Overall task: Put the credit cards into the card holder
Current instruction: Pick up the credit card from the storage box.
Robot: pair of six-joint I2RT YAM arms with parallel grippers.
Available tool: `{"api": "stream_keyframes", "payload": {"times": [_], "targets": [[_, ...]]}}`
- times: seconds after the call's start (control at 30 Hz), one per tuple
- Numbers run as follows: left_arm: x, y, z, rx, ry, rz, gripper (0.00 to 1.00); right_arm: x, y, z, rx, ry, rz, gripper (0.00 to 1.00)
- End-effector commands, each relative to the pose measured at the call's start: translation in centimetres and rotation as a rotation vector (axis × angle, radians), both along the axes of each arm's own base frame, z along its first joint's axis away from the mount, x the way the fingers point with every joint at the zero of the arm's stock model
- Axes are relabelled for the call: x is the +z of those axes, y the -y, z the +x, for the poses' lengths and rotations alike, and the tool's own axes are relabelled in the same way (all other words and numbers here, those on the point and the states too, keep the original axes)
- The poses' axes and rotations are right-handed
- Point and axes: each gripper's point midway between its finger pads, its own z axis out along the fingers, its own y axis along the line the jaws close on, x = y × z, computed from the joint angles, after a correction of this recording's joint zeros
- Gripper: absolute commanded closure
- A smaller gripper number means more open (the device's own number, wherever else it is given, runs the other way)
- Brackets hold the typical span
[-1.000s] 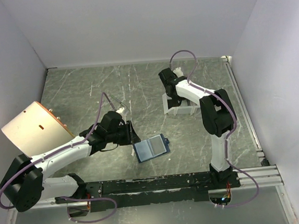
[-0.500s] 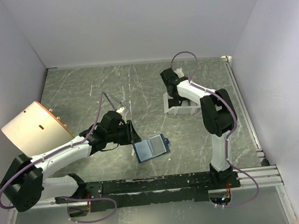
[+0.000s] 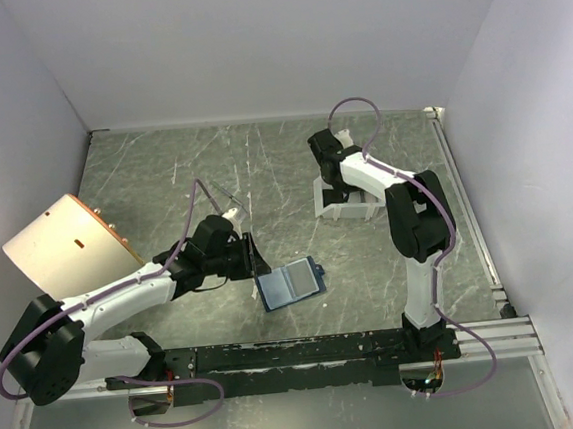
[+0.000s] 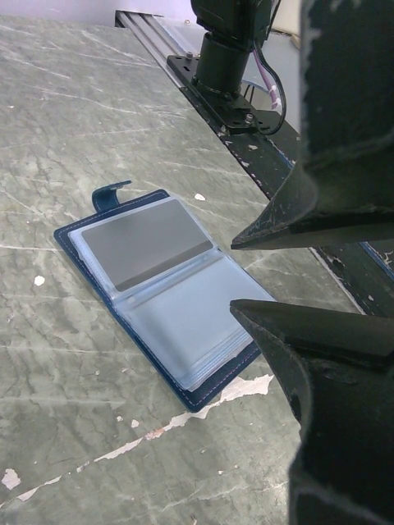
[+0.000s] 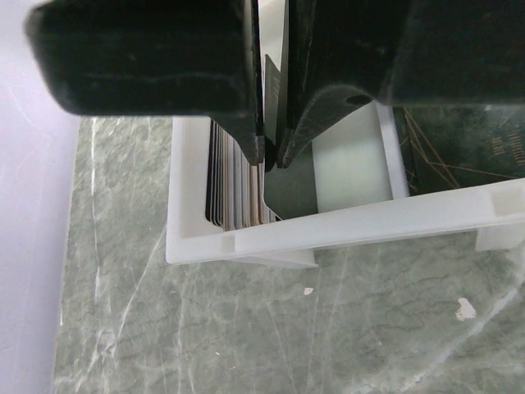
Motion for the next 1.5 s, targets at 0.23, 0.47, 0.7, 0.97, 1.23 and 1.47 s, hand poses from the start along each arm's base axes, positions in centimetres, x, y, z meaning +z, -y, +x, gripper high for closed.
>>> {"api": "stream_keyframes", "payload": {"times": [0.23,0.47,0.7,0.97,1.23,1.47], "targets": [[-0.7,0.3,-0.4,-0.007,-0.017,-0.027,0.59,3.4,-0.5,0.4,-0.004,0.064,0.081,1.0],[-1.1,0.2,-0.5,-0.004,-0.024,-0.018,0.58,4.5,-1.7,0.1,0.027,0.077,0.164,1.0],[-1.3,-0.1,-0.4,0.011,-0.029,-0.002,0.59,5.8,-3.0,-0.1,0.066,0.092,0.248,1.0],[-1.9,-0.8,-0.5,0.038,-0.047,0.036,0.6,8.4,-4.2,-1.3,0.078,0.115,0.336,1.0],[-2.3,-0.6,-0.5,0.028,-0.057,0.043,0.68,11.9,-7.3,-4.2,0.157,0.172,0.571,1.0],[-2.7,0.1,-0.6,0.016,-0.073,0.011,0.93,13.7,-11.4,-7.8,0.313,0.166,0.809,1.0]]}}
